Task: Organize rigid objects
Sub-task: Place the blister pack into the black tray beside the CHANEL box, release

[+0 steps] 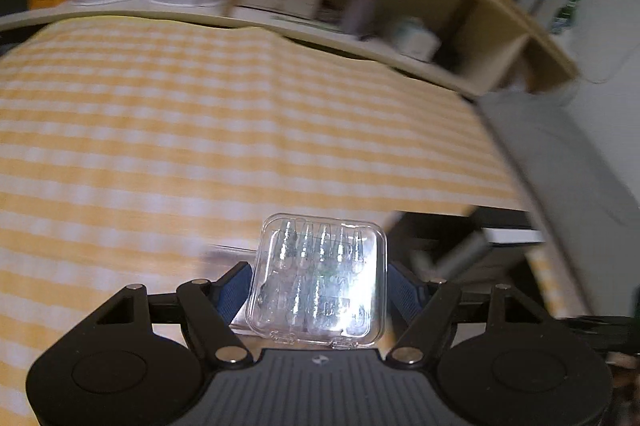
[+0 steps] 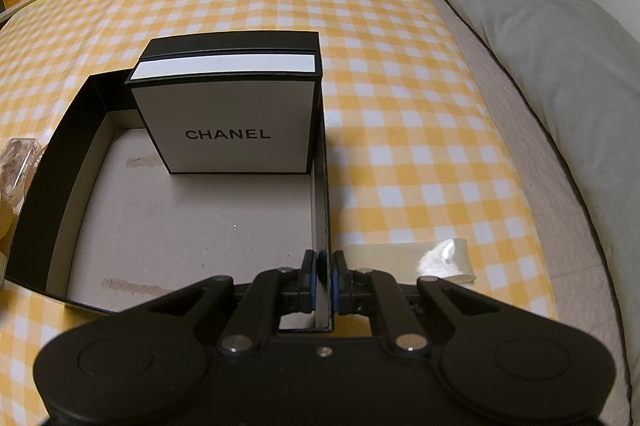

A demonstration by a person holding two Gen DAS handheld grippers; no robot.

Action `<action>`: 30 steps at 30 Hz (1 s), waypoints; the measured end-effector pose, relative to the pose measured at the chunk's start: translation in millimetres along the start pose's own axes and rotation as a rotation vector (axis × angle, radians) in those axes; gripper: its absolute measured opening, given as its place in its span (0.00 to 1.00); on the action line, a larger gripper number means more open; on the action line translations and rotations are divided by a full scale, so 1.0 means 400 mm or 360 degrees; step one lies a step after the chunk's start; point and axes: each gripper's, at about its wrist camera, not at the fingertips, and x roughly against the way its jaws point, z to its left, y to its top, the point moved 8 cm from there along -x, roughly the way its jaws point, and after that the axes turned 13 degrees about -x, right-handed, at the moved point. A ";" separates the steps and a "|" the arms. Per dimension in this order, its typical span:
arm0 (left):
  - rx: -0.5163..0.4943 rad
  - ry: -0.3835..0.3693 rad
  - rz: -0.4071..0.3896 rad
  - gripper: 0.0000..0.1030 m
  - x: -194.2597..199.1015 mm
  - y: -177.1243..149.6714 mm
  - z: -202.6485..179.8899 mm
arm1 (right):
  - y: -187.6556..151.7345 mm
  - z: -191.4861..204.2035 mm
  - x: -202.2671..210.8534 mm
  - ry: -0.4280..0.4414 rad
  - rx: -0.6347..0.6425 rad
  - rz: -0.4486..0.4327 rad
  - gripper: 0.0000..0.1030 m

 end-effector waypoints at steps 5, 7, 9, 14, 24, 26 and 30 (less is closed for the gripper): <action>-0.0316 -0.0100 -0.0003 0.72 -0.008 -0.007 -0.163 | -0.001 0.000 0.002 0.0000 0.0001 0.0005 0.08; -0.0584 -0.0108 -0.0045 0.72 -0.010 -0.005 -0.227 | -0.001 0.000 0.002 0.0001 0.0001 0.0004 0.08; -0.0840 -0.0148 -0.0070 0.72 -0.017 -0.006 -0.281 | -0.001 0.000 0.002 0.0001 0.0001 0.0005 0.08; -0.1229 -0.0300 0.0063 0.72 -0.071 -0.004 -0.357 | -0.002 0.000 0.002 0.0006 -0.0001 0.0006 0.07; -0.1789 -0.0497 0.0383 0.72 -0.155 -0.045 -0.402 | -0.001 0.001 0.004 0.0029 -0.0015 0.0008 0.07; -0.1851 -0.0511 0.0416 0.72 -0.168 -0.056 -0.403 | -0.001 0.000 0.003 0.0037 -0.0023 0.0011 0.07; -0.1845 -0.0546 0.0466 0.73 -0.198 -0.066 -0.408 | 0.000 -0.001 0.004 0.0040 -0.0027 0.0012 0.07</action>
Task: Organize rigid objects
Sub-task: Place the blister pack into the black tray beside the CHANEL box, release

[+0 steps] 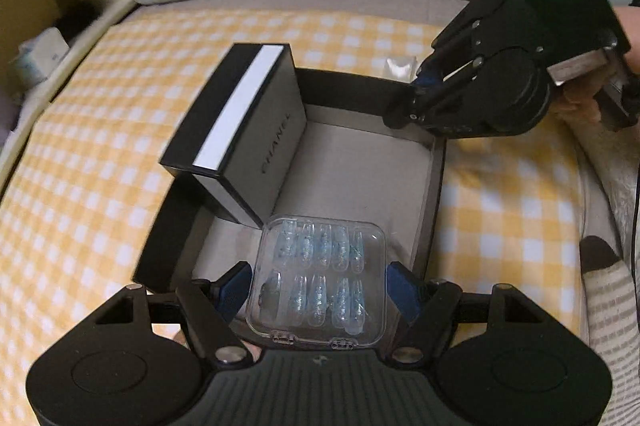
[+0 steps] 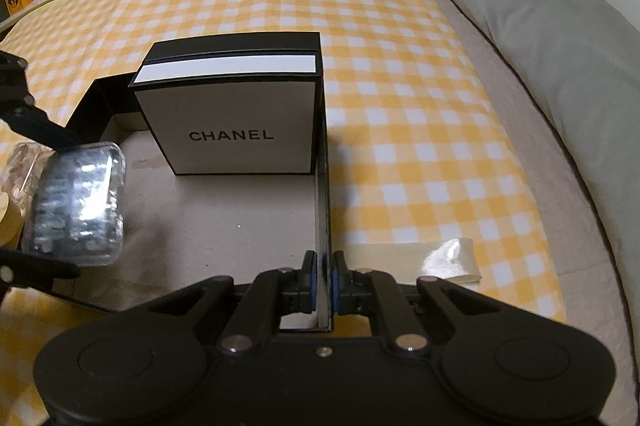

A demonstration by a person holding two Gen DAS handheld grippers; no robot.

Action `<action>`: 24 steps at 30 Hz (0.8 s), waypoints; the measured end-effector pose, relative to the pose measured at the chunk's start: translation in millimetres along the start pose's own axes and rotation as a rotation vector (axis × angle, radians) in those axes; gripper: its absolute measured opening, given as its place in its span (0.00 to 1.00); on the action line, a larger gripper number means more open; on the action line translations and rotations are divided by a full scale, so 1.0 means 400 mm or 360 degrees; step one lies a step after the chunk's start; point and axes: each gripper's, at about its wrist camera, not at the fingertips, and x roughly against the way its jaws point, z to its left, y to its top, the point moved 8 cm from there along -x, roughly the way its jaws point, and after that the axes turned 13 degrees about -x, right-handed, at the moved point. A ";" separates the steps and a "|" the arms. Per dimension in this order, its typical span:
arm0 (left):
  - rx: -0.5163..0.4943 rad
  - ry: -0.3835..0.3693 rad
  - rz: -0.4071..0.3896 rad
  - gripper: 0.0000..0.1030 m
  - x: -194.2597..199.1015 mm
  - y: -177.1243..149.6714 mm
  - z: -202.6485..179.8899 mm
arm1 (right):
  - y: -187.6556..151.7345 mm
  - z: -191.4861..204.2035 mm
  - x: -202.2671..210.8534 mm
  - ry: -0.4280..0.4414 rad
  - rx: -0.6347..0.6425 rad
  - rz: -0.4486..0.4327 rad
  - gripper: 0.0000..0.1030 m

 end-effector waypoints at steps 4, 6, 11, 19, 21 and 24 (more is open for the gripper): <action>0.0022 0.0039 0.0049 0.88 -0.018 -0.009 0.000 | -0.001 0.000 0.000 0.0001 -0.0003 0.0002 0.07; 0.0045 0.0045 0.0045 0.89 -0.013 -0.016 0.003 | -0.003 0.001 -0.002 0.0003 -0.0004 0.0009 0.07; 0.0145 0.0030 -0.0003 0.89 0.018 -0.032 0.011 | -0.005 0.000 -0.005 0.0003 -0.0006 0.0019 0.07; 0.0266 0.0000 -0.0119 0.92 0.093 -0.035 -0.010 | -0.004 -0.003 -0.006 0.0013 -0.0045 0.0025 0.05; 0.0289 0.0000 -0.0161 0.92 0.114 -0.035 -0.028 | -0.003 -0.005 -0.004 0.0018 -0.0062 0.0027 0.05; 0.0343 0.0019 -0.0216 0.92 0.143 -0.042 -0.050 | -0.002 -0.004 0.001 0.0016 -0.0072 0.0017 0.05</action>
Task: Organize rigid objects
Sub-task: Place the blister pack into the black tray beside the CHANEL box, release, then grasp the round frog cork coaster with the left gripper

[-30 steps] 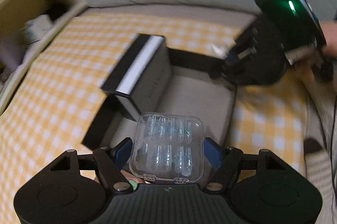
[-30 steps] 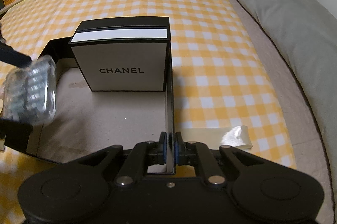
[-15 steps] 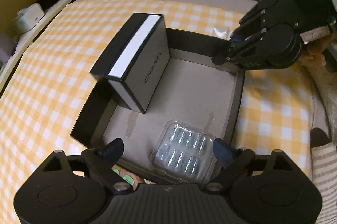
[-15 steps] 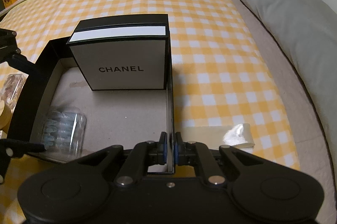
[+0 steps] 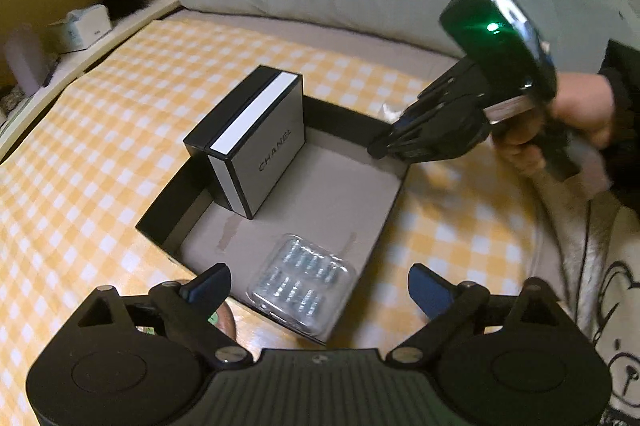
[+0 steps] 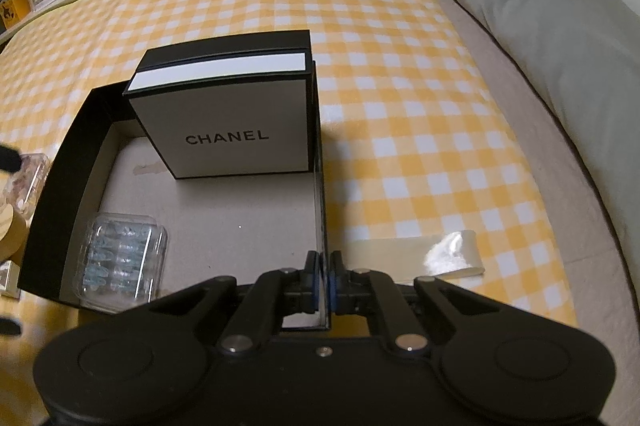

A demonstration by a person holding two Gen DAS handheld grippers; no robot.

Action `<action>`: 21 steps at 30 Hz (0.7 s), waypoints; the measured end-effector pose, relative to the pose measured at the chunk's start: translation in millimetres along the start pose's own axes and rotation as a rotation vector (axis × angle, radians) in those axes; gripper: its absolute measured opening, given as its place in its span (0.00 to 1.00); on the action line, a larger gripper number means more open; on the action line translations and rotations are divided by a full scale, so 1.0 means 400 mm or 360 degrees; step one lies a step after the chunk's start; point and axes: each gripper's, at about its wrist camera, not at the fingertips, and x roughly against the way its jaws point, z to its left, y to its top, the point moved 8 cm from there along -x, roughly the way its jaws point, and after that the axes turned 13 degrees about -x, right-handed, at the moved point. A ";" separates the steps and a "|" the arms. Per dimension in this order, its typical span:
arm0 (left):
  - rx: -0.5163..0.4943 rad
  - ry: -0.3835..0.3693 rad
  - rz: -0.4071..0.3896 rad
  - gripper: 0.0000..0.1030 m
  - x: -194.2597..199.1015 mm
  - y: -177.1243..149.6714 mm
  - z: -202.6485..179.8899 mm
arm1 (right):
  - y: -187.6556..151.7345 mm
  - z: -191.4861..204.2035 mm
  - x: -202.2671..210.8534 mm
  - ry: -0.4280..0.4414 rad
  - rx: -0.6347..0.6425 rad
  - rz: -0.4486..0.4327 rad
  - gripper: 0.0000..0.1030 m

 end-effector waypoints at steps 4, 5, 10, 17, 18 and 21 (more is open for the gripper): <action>0.0220 0.0070 -0.0095 0.93 0.040 -0.029 -0.004 | 0.004 -0.001 0.011 0.0006 -0.0021 -0.0019 0.05; 0.0278 0.0079 -0.0111 0.93 0.049 -0.040 -0.004 | 0.005 -0.002 0.012 0.0011 -0.0030 -0.0020 0.05; 0.0452 0.0242 -0.0177 0.99 0.093 -0.089 0.018 | 0.005 -0.003 0.015 0.0013 -0.0036 -0.0017 0.04; 0.0725 0.0506 -0.0240 1.00 0.138 -0.169 0.097 | 0.005 -0.004 0.015 0.0011 -0.0033 -0.0019 0.04; 0.0774 0.0532 -0.0240 1.00 0.140 -0.184 0.110 | 0.005 -0.004 0.016 0.0008 -0.0031 -0.0019 0.04; 0.0866 0.0590 -0.0225 1.00 0.139 -0.222 0.142 | 0.002 -0.002 0.015 0.0001 -0.0022 -0.0019 0.05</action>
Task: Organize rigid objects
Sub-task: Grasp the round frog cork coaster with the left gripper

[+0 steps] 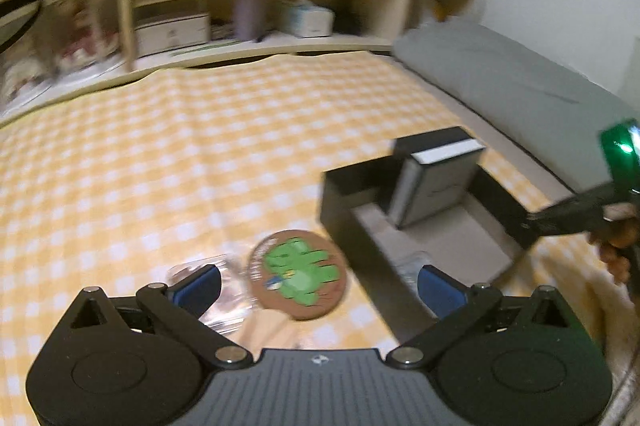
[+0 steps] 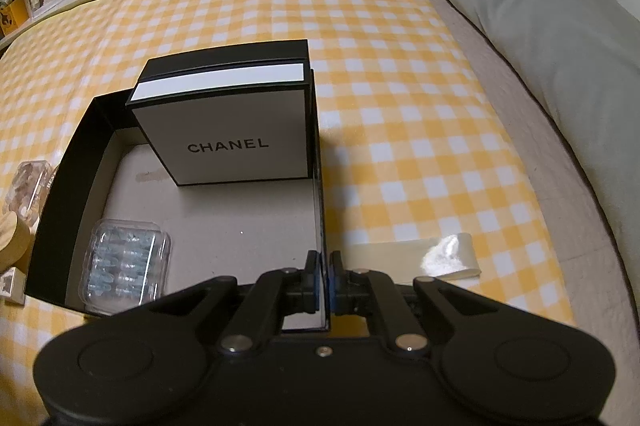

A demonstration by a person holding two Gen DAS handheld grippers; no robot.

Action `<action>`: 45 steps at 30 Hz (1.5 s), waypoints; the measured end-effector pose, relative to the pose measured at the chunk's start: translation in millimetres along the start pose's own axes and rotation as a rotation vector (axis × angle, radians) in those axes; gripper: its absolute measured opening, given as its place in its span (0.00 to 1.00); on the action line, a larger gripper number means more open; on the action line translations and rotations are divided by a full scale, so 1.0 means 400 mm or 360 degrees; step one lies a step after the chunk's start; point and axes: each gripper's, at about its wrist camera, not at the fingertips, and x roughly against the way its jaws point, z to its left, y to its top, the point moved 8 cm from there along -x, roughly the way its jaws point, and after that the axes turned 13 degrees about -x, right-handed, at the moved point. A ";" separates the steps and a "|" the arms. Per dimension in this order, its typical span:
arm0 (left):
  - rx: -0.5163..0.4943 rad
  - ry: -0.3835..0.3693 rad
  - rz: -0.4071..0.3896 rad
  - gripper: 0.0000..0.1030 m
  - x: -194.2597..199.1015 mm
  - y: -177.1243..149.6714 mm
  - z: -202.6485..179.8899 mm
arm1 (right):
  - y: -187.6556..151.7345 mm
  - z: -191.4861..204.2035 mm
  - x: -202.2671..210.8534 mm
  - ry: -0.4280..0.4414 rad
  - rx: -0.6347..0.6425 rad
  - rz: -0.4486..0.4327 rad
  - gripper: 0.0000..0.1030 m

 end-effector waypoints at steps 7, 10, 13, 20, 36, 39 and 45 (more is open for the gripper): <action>0.0059 0.0135 0.0039 1.00 -0.038 -0.043 0.064 | -0.001 0.001 0.000 -0.0007 0.0006 0.0002 0.05; -0.0066 0.0137 0.0018 1.00 -0.054 -0.050 0.067 | -0.003 0.001 0.001 -0.0006 0.0009 0.0006 0.05; -0.0289 0.0130 0.0052 1.00 -0.081 -0.056 0.048 | -0.002 0.000 0.000 -0.0006 0.0009 0.0010 0.05; -0.0794 -0.0055 0.0172 1.00 -0.164 -0.072 -0.022 | -0.002 0.002 -0.002 -0.0019 0.0027 0.0015 0.05; -0.0918 -0.0380 0.0388 1.00 -0.349 -0.038 -0.022 | -0.001 0.001 -0.009 0.0003 0.0018 0.0037 0.05; -0.0856 -0.0376 0.0396 1.00 -0.366 -0.029 -0.011 | -0.001 0.001 -0.009 0.0010 0.0009 0.0042 0.04; -0.0699 -0.0353 0.0361 0.96 -0.365 -0.034 0.008 | 0.006 -0.009 0.000 0.0069 -0.0083 0.0043 0.04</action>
